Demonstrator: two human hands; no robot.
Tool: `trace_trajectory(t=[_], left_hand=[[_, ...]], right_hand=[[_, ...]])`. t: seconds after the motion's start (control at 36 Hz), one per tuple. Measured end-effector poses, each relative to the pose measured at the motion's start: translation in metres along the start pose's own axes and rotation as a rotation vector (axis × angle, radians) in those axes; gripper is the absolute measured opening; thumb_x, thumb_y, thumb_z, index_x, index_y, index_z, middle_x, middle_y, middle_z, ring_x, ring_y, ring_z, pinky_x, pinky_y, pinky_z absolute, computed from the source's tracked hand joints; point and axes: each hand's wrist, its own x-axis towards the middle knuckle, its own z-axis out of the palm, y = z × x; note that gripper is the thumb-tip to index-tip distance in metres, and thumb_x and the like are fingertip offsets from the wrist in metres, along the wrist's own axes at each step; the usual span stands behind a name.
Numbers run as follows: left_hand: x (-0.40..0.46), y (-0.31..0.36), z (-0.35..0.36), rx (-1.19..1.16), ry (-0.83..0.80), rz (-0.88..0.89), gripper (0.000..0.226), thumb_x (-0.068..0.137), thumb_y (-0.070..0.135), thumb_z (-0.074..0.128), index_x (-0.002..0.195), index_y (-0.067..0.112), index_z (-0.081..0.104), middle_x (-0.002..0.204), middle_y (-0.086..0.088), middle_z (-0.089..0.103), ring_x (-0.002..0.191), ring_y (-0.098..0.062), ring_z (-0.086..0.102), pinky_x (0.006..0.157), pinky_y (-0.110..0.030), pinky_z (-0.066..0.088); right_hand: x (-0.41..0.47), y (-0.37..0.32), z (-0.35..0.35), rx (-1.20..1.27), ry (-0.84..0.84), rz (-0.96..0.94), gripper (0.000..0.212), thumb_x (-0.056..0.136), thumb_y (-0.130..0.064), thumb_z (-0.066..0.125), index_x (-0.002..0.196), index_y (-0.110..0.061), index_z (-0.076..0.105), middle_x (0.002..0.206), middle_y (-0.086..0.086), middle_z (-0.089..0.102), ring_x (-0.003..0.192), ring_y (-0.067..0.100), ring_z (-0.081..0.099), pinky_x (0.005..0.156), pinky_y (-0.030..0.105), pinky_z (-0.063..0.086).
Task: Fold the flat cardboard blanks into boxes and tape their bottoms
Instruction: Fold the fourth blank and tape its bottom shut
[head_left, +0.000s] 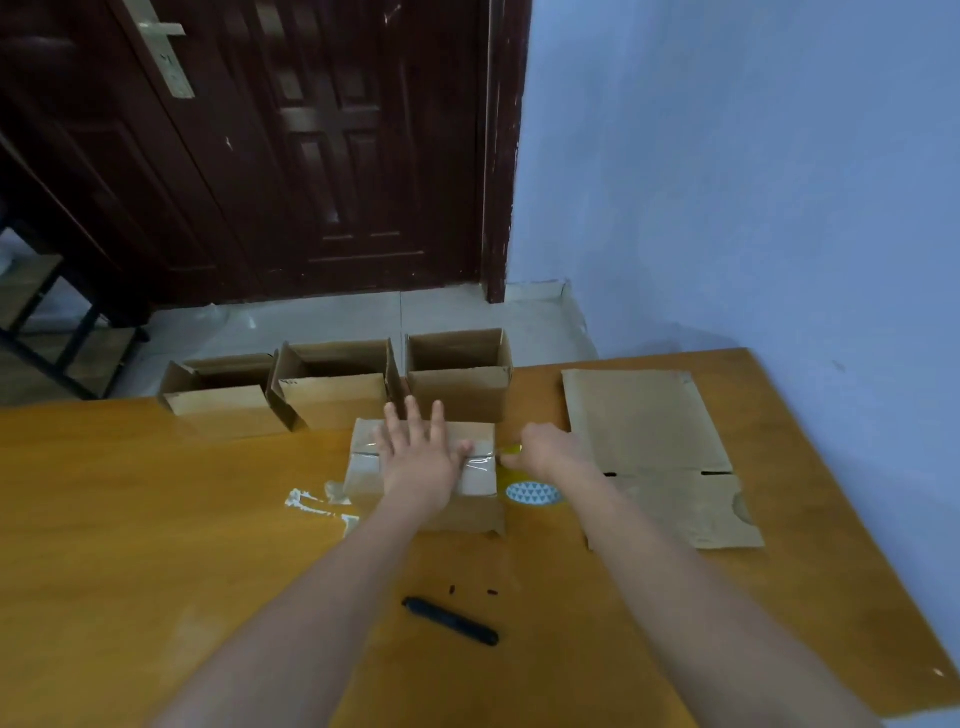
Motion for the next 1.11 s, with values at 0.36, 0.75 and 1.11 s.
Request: trace_trajectory(t=[0.36, 0.75, 1.11], left_hand=[[0.000, -0.001, 0.001, 0.033, -0.031, 0.207, 0.068, 0.091, 0.068, 0.016, 0.150, 0.040, -0.002, 0.159, 0.007, -0.009, 0.146, -0.024, -0.015, 0.114, -0.051, -0.012], [-0.019, -0.024, 0.023, 0.098, -0.179, 0.362, 0.088, 0.079, 0.080, 0.025, 0.147, 0.040, -0.015, 0.158, 0.006, -0.016, 0.144, -0.027, -0.021, 0.112, -0.060, -0.013], [-0.030, -0.029, 0.045, 0.174, -0.088, 0.370, 0.107, 0.060, 0.092, 0.010, 0.147, 0.037, -0.016, 0.158, 0.006, -0.011, 0.145, -0.027, -0.013, 0.111, -0.061, -0.013]], right_hand=[[0.005, 0.021, 0.018, 0.194, -0.071, -0.047, 0.061, 0.091, -0.055, 0.048, 0.140, -0.019, 0.042, 0.139, 0.007, 0.049, 0.125, 0.026, 0.047, 0.108, 0.049, 0.035], [0.001, 0.029, 0.034, 0.040, -0.157, -0.030, 0.067, 0.090, -0.059, 0.045, 0.142, -0.018, 0.038, 0.143, 0.007, 0.046, 0.133, 0.027, 0.039, 0.115, 0.050, 0.017], [0.003, 0.010, 0.040, -0.217, -0.180, -0.066, 0.055, 0.093, -0.058, 0.037, 0.127, -0.018, 0.052, 0.130, 0.008, 0.055, 0.126, 0.028, 0.044, 0.108, 0.049, 0.023]])
